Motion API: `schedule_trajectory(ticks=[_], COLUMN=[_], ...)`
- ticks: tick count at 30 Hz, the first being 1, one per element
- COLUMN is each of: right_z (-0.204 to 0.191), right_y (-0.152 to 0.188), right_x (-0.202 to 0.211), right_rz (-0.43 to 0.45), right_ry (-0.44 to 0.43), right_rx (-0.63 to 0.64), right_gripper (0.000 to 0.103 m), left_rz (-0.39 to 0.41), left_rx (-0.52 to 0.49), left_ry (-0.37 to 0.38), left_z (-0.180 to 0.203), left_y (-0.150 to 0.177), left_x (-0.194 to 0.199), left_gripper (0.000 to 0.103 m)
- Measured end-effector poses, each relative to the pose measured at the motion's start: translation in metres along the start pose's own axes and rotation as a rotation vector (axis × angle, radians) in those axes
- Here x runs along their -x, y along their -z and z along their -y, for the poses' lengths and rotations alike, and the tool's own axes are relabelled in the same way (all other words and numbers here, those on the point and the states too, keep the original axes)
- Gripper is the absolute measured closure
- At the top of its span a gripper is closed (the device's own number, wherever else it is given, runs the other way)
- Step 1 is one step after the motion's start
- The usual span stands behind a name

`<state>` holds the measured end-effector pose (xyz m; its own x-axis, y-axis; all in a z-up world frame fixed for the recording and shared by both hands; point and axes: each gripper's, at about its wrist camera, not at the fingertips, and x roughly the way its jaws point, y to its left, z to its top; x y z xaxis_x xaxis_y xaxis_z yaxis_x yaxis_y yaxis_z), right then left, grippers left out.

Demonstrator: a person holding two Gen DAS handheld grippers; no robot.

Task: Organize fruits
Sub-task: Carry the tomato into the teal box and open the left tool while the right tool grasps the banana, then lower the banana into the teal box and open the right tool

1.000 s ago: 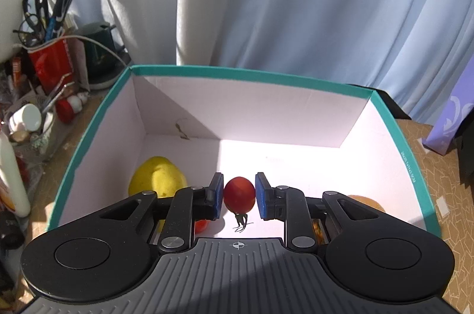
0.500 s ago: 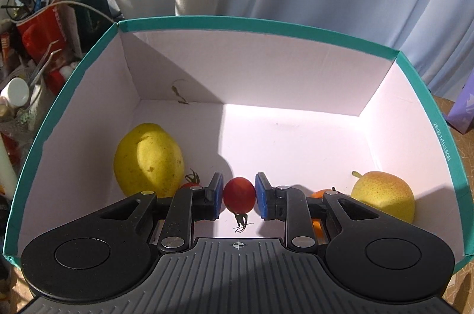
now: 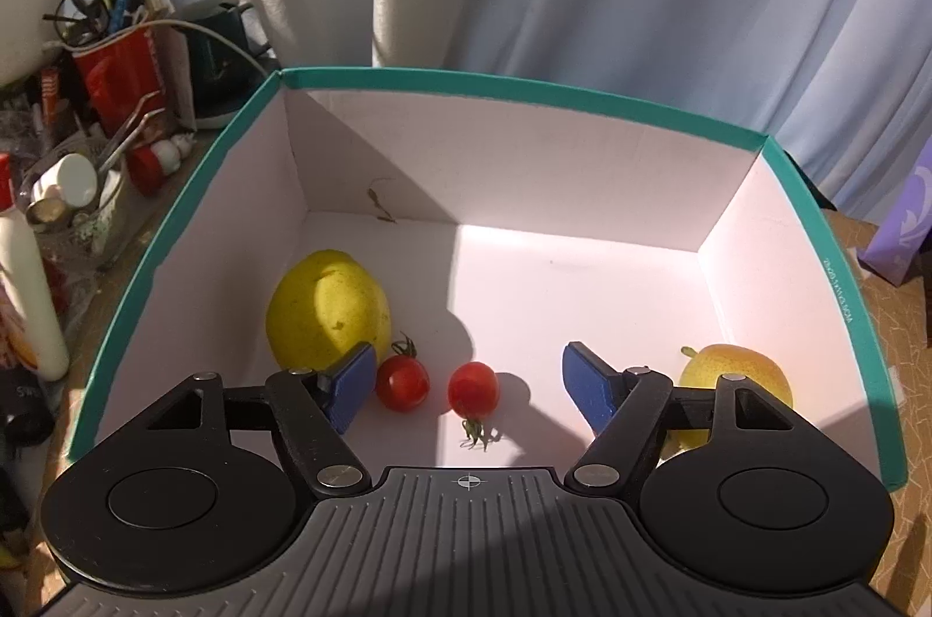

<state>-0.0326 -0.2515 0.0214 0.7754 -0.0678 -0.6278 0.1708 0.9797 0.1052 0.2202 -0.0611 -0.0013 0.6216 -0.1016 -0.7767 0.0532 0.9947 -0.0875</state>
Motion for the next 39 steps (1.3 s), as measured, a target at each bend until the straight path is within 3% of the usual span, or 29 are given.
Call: schedule_trajectory(ticks=[4, 11, 22, 32, 39], right_z=[-0.004, -0.016, -0.048, -0.079, -0.086], right_y=[-0.013, -0.04, -0.093, -0.108, -0.113], right_x=[-0.005, -0.023, -0.081, -0.136, -0.165], right_rz=[0.02, 0.059, 0.101, 0.062, 0.019], right_ry=[-0.009, -0.046, -0.128, -0.162, -0.135], right_rx=[0.028, 0.092, 0.212, 0.257, 0.29], right_gripper=[0.069, 0.069, 0.069, 0.069, 0.069], left_rz=[0.053, 0.124, 0.145, 0.136, 0.13], left_rx=[0.023, 0.075, 0.194, 0.191, 0.173], left_ry=[0.006, -0.01, -0.017, -0.067, -0.086], left_z=[-0.006, -0.023, -0.061, -0.064, -0.061], left_y=[0.002, 0.004, 0.018, 0.028, 0.031], left_x=[0.027, 0.072, 0.108, 0.111, 0.112], left_gripper=[0.015, 0.008, 0.007, 0.007, 0.007])
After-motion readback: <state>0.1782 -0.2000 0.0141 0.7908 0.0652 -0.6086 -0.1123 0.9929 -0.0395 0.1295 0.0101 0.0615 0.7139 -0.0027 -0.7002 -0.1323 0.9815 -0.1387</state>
